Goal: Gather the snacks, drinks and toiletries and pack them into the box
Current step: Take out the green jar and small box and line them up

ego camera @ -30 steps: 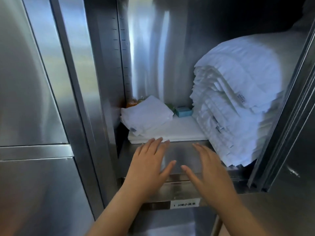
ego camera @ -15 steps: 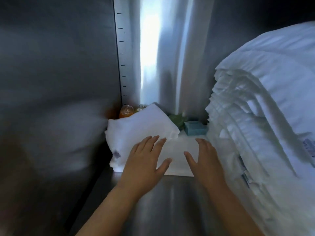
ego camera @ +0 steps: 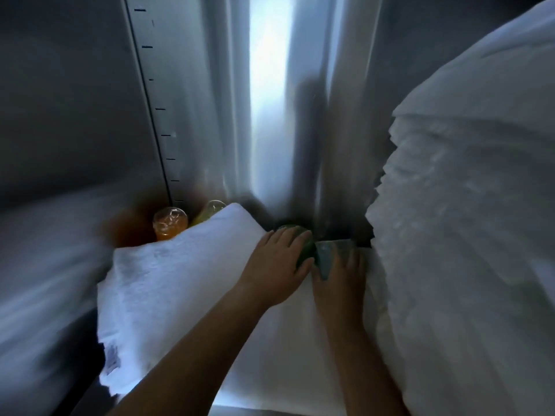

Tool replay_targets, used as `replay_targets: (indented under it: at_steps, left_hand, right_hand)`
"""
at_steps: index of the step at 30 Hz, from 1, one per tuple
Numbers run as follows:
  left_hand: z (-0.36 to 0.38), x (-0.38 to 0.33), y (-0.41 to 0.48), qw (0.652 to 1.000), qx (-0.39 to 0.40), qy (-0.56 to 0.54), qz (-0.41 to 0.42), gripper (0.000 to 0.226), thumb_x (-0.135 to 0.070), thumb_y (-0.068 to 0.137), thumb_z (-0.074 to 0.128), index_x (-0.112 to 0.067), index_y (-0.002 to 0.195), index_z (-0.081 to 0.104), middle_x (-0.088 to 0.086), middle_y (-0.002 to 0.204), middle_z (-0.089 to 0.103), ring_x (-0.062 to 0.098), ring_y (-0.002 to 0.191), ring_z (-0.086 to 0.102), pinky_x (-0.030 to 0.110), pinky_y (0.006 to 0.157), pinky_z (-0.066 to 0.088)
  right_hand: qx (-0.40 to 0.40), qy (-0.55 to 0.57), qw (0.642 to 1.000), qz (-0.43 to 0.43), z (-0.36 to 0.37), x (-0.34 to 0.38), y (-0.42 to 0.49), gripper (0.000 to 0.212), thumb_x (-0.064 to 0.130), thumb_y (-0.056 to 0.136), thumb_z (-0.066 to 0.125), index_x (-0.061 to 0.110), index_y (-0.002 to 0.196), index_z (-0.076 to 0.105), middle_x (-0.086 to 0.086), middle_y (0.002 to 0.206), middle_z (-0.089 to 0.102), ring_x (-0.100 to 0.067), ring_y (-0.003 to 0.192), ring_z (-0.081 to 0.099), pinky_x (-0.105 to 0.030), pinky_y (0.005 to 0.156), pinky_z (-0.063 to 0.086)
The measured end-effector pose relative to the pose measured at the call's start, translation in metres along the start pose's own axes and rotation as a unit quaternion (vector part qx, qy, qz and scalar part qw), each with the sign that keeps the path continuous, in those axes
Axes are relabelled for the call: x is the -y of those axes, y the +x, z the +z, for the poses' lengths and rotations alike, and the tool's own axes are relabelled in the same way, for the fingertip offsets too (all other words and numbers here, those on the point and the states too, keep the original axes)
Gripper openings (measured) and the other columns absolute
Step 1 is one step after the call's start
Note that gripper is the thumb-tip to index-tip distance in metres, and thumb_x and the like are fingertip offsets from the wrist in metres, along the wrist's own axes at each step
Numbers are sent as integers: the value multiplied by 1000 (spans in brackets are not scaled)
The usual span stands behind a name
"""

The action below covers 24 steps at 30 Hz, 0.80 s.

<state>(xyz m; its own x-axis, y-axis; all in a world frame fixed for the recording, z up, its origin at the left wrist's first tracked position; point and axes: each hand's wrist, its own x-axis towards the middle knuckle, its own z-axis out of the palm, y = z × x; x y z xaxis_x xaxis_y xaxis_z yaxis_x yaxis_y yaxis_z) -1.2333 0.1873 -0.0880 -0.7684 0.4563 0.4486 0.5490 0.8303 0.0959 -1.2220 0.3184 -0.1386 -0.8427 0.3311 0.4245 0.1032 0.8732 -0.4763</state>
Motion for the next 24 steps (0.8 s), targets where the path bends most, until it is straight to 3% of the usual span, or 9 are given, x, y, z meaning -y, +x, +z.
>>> replay_targets:
  at_steps: [4, 8, 12, 19, 24]
  left_hand:
    - [15, 14, 52, 997, 67, 31, 4, 54, -43, 97, 36, -21, 146, 28, 7, 152, 27, 24, 140, 21, 41, 113, 17]
    - [22, 25, 80, 987, 153, 44, -20, 59, -45, 95, 40, -22, 147, 22, 8, 152, 23, 28, 139, 22, 47, 107, 27]
    - [40, 24, 79, 969, 219, 107, -49, 72, -56, 92, 41, -24, 150, 12, 10, 155, 15, 36, 138, 21, 49, 103, 34]
    - [47, 22, 78, 973, 189, 120, -58, 70, -52, 90, 47, -23, 148, 20, 13, 147, 26, 37, 124, 37, 44, 92, 40]
    - [45, 22, 76, 977, 173, 103, -75, 77, -52, 86, 54, -21, 147, 20, 13, 147, 25, 36, 127, 33, 44, 97, 36]
  right_hand:
    - [6, -48, 999, 9, 20, -5, 18, 60, 50, 89, 50, 21, 140, 39, -13, 153, 24, -27, 140, 19, -44, 115, 11]
    - [-37, 9, 999, 27, 26, -8, 25, 53, 41, 82, 64, 14, 128, 55, -17, 149, 33, -33, 139, 20, -45, 112, 13]
    - [-31, -20, 998, 50, 27, -12, 29, 54, 43, 81, 64, 15, 126, 56, -16, 147, 35, -31, 138, 21, -42, 111, 13]
    - [-56, -36, 996, 65, 28, -15, 28, 56, 43, 75, 69, 11, 120, 58, -16, 138, 46, -33, 129, 35, -43, 104, 25]
    - [-55, -51, 995, 65, 27, -14, 24, 57, 42, 72, 70, 13, 118, 56, -16, 133, 47, -34, 122, 39, -41, 97, 27]
